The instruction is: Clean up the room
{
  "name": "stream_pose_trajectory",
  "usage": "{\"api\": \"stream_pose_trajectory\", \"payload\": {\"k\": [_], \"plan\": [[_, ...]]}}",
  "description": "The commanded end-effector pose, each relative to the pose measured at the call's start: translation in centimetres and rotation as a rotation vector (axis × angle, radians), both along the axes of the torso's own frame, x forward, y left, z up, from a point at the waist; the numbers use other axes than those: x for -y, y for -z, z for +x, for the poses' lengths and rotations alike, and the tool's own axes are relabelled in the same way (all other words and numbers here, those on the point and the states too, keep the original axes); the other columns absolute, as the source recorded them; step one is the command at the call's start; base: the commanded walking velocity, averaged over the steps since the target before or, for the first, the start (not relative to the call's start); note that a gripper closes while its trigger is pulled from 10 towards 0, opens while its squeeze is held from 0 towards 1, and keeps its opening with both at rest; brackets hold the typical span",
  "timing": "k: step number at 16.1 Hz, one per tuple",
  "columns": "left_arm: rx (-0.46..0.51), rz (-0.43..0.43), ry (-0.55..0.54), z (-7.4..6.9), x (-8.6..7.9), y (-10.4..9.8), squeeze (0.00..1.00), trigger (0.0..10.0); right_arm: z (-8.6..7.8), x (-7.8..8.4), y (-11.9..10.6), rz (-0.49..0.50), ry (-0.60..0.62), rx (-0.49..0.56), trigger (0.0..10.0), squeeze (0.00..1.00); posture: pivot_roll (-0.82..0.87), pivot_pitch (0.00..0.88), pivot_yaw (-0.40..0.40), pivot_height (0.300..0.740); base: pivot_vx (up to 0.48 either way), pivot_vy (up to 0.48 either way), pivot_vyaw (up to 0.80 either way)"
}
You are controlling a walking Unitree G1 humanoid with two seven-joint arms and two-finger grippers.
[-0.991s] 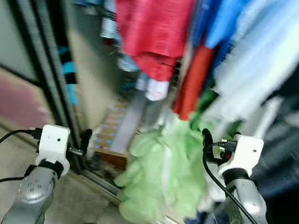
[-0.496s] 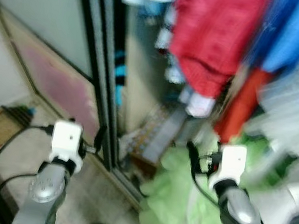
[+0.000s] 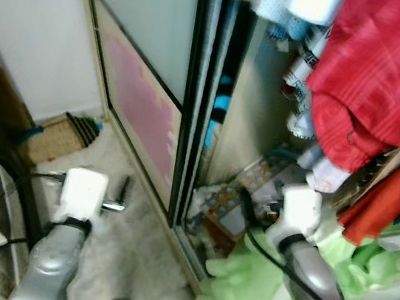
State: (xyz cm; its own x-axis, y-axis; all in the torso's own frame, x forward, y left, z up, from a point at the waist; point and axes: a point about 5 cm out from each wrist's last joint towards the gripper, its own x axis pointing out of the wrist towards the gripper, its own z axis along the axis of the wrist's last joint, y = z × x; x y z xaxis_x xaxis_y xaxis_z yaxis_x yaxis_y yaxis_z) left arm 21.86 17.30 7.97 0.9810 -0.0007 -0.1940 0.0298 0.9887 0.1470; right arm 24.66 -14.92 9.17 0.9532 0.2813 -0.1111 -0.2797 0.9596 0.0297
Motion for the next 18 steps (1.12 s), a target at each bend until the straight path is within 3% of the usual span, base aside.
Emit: {"api": "stream_pose_trajectory", "payload": {"k": [1,6,8,11,12,13,15,18], "plan": [[0.001,-0.006,0.001,0.0,0.5,0.0,0.0,10.0,-0.1,1.3,0.2,-0.028,0.049,-0.004,10.0,0.0,0.0,0.0,-0.039,0.74,0.0,0.0,0.8],[0.014,-0.011,-0.037,0.3,0.5,0.0,0.0,10.0,0.3,2.3,0.1,-0.059,0.111,0.02,10.0,0.0,-0.01,0.0,-0.044,0.74,0.0,0.0,0.8],[0.013,0.037,-0.045,0.5,0.4,0.2,0.0,10.0,0.5,2.5,0.2,-0.077,0.123,0.024,10.0,0.0,0.0,0.0,-0.042,0.74,0.0,0.0,0.8],[0.023,0.017,-0.063,1.3,0.5,-0.1,0.0,10.0,1.1,2.2,0.1,-0.082,0.119,0.041,10.0,0.0,0.0,0.0,-0.047,0.74,0.0,0.0,0.8],[0.056,0.09,-0.045,1.5,0.6,-0.3,0.0,10.0,1.3,2.2,0.0,-0.083,0.119,0.046,10.0,0.0,0.0,0.0,-0.048,0.74,0.0,0.0,0.8],[0.048,0.095,-0.051,1.5,0.6,-0.2,0.0,10.0,1.3,2.3,0.0,-0.1,0.13,0.054,10.0,0.0,0.0,0.0,-0.048,0.74,0.0,0.0,0.8],[0.028,0.042,-0.065,1.5,0.7,0.0,0.0,10.0,1.1,2.2,0.1,-0.096,0.136,0.052,10.0,0.0,0.0,0.0,-0.045,0.74,0.0,0.0,0.8],[0.042,0.045,-0.075,1.7,1.0,-0.1,0.0,10.0,1.0,2.0,0.3,-0.085,0.129,0.049,10.0,0.0,0.0,0.0,-0.043,0.74,0.0,0.0,0.8]]}}
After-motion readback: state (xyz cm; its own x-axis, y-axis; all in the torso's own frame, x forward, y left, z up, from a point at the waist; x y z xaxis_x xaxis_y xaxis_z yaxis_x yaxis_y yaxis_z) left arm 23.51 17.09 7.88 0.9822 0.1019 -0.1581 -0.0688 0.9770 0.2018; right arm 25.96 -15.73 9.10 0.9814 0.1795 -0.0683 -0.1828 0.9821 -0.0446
